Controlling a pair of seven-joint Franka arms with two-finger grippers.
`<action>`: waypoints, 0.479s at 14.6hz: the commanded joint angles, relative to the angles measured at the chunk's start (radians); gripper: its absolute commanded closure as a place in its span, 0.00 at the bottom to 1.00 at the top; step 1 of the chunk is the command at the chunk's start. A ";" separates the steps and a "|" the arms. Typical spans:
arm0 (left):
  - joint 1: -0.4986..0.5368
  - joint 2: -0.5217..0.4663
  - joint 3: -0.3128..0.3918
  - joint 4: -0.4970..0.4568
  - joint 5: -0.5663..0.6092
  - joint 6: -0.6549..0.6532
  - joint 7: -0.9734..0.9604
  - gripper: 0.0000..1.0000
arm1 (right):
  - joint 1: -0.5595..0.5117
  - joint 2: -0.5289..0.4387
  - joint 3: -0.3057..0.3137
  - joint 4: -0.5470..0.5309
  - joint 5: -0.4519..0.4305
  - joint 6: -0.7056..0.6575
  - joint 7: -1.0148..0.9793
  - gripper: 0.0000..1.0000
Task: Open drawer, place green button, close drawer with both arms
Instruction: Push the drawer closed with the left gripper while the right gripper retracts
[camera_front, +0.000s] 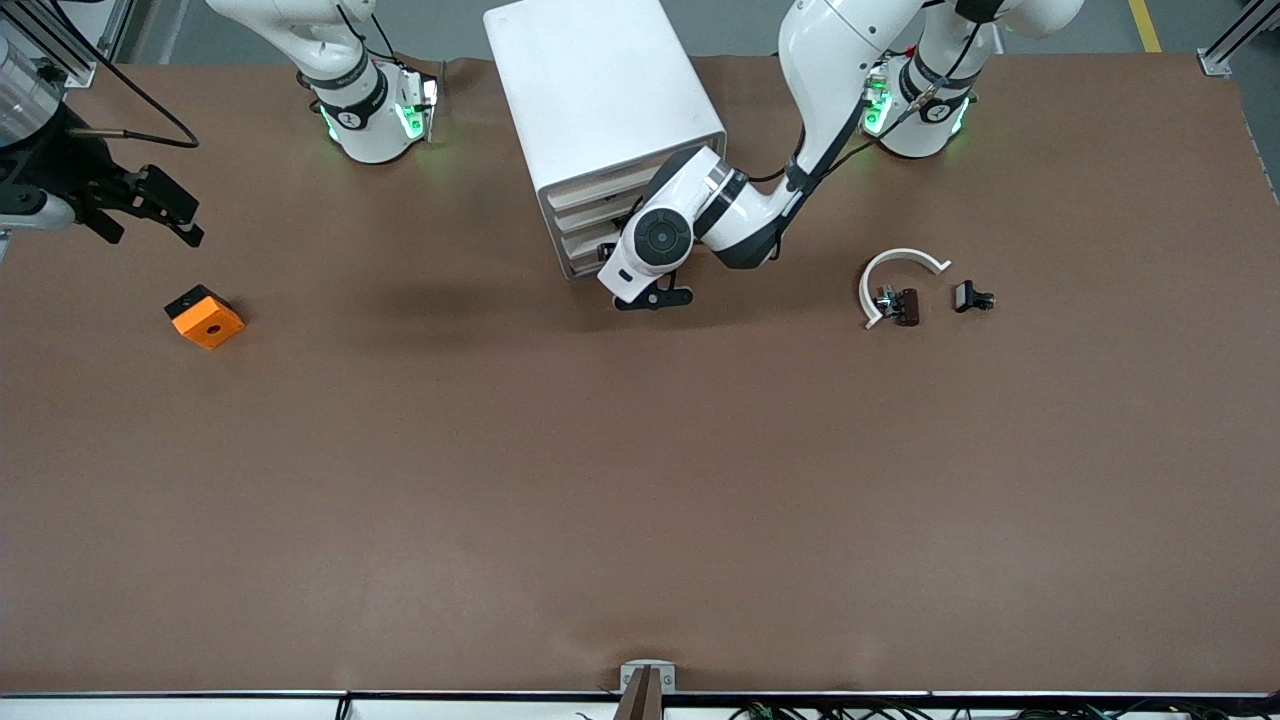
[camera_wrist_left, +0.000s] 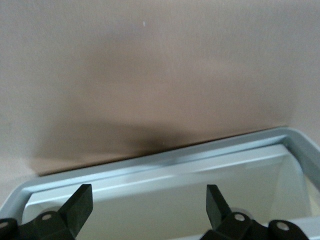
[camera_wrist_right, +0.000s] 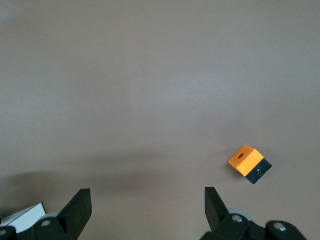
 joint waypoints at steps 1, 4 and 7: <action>0.013 -0.032 -0.028 -0.031 -0.036 -0.028 -0.007 0.00 | -0.017 0.102 0.014 0.177 -0.016 -0.101 0.002 0.00; 0.010 -0.029 -0.028 -0.025 -0.056 -0.029 -0.039 0.00 | -0.023 0.218 0.014 0.378 -0.023 -0.248 0.001 0.00; 0.014 -0.038 -0.026 -0.004 -0.060 -0.031 -0.072 0.00 | -0.021 0.234 0.013 0.399 -0.022 -0.260 -0.002 0.00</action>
